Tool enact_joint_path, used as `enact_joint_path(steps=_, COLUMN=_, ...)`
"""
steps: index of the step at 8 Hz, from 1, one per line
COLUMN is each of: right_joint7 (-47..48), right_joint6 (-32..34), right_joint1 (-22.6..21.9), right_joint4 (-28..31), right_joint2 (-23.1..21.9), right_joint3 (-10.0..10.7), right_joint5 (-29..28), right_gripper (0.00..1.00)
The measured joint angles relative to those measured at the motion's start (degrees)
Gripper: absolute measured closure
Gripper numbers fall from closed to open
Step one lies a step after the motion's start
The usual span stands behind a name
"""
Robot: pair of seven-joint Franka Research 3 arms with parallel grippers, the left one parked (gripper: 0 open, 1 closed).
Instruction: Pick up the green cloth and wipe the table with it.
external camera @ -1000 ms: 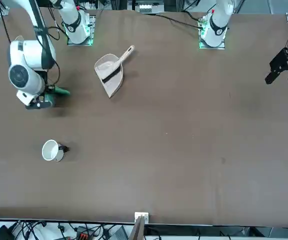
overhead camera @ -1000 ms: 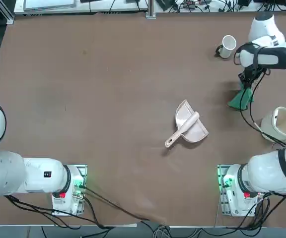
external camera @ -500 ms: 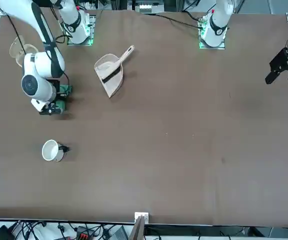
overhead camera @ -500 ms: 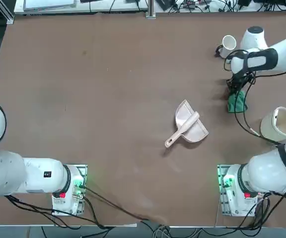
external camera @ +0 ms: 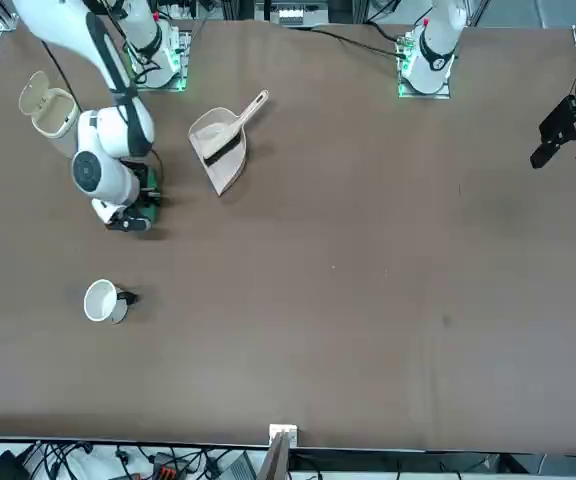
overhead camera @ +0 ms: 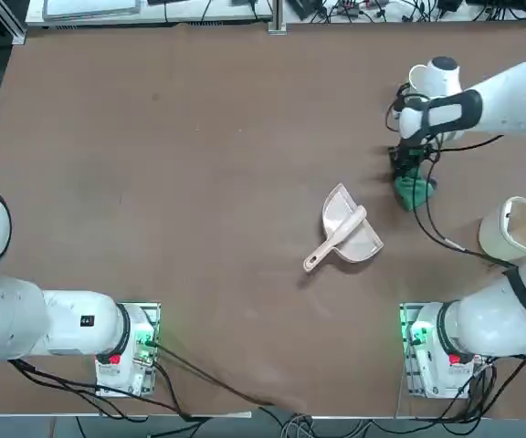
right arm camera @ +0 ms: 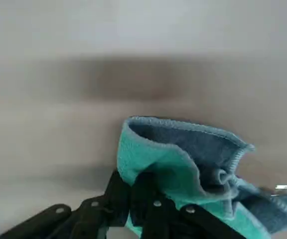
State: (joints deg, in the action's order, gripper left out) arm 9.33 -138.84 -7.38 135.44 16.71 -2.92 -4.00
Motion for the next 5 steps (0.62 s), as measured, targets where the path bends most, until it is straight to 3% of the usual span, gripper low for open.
enact_joint_path(steps=3, right_joint7=0.38, right_joint6=-0.23, right_joint1=-3.32, right_joint4=-0.83, right_joint2=-0.07, right_joint3=0.02, right_joint5=-4.1, right_gripper=0.95)
enact_joint_path(steps=5, right_joint7=-5.84, right_joint6=0.37, right_joint1=-2.71, right_joint4=-0.58, right_joint2=0.02, right_joint3=1.84, right_joint5=-4.09, right_gripper=0.95)
